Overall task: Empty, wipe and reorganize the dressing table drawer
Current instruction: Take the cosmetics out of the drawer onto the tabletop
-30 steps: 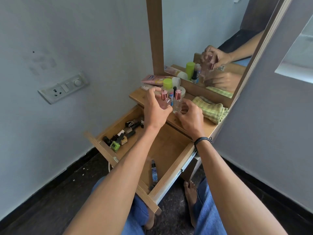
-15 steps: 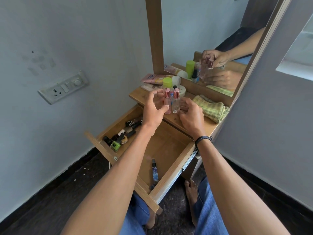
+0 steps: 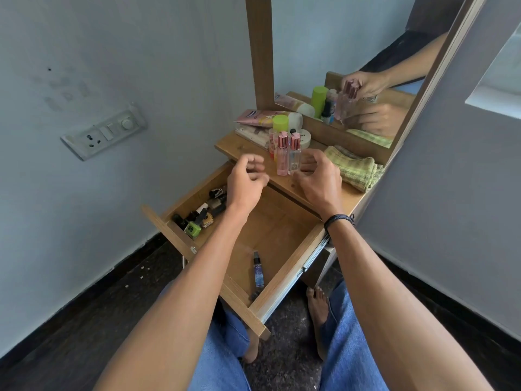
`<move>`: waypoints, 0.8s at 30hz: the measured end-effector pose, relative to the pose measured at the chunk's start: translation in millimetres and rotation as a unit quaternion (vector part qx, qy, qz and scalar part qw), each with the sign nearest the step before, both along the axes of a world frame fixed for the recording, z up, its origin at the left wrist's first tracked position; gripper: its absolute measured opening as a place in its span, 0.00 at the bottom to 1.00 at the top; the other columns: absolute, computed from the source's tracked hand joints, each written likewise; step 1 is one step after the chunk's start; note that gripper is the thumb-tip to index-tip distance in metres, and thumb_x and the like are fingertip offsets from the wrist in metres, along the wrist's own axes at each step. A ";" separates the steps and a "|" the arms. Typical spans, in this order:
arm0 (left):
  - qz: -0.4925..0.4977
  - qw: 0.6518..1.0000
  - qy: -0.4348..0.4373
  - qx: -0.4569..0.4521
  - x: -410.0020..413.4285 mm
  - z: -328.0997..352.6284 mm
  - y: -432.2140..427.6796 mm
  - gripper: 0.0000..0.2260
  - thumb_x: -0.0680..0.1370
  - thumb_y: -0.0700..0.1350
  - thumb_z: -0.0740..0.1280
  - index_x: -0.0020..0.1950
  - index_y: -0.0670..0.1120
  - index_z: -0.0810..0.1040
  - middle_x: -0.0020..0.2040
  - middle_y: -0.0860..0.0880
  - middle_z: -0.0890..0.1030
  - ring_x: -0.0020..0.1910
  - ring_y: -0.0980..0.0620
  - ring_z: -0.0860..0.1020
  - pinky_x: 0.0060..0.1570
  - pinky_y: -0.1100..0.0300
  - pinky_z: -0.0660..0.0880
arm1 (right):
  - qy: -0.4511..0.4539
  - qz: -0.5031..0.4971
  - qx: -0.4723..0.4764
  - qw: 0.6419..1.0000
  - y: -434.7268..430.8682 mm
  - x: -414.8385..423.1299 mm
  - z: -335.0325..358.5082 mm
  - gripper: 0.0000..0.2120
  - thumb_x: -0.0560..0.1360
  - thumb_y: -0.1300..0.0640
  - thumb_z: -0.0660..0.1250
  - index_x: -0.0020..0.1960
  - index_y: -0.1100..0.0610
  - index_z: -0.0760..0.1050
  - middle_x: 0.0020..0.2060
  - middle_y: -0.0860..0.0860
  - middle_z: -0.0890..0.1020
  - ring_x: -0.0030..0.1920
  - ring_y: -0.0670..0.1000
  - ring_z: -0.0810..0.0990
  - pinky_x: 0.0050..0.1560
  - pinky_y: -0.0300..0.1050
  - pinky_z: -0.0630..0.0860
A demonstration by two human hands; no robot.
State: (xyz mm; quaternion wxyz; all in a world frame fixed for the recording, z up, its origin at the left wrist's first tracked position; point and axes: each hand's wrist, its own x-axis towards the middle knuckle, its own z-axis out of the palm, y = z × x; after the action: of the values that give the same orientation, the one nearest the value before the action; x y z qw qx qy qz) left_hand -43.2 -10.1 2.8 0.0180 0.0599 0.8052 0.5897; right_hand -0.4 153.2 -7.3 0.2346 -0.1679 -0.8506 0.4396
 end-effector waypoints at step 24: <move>-0.096 0.897 -0.165 -0.398 86.1 -33.6 -48.2 0.22 0.75 0.44 0.75 0.66 0.51 0.71 0.51 0.51 0.80 0.50 0.51 0.81 0.47 0.56 0.79 | 0.153 -0.002 -0.015 0.988 -22.7 39.3 5.1 0.11 0.75 0.60 0.71 0.38 0.55 0.70 0.30 0.44 0.72 0.30 0.42 0.67 0.31 0.39 0.67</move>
State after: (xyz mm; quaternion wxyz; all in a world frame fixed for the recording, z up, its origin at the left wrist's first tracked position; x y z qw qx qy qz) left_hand 42.9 -58.4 -30.8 0.2293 0.0266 0.9485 0.2170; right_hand 38.9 130.6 -2.1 0.3598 -0.1039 -0.7978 0.4724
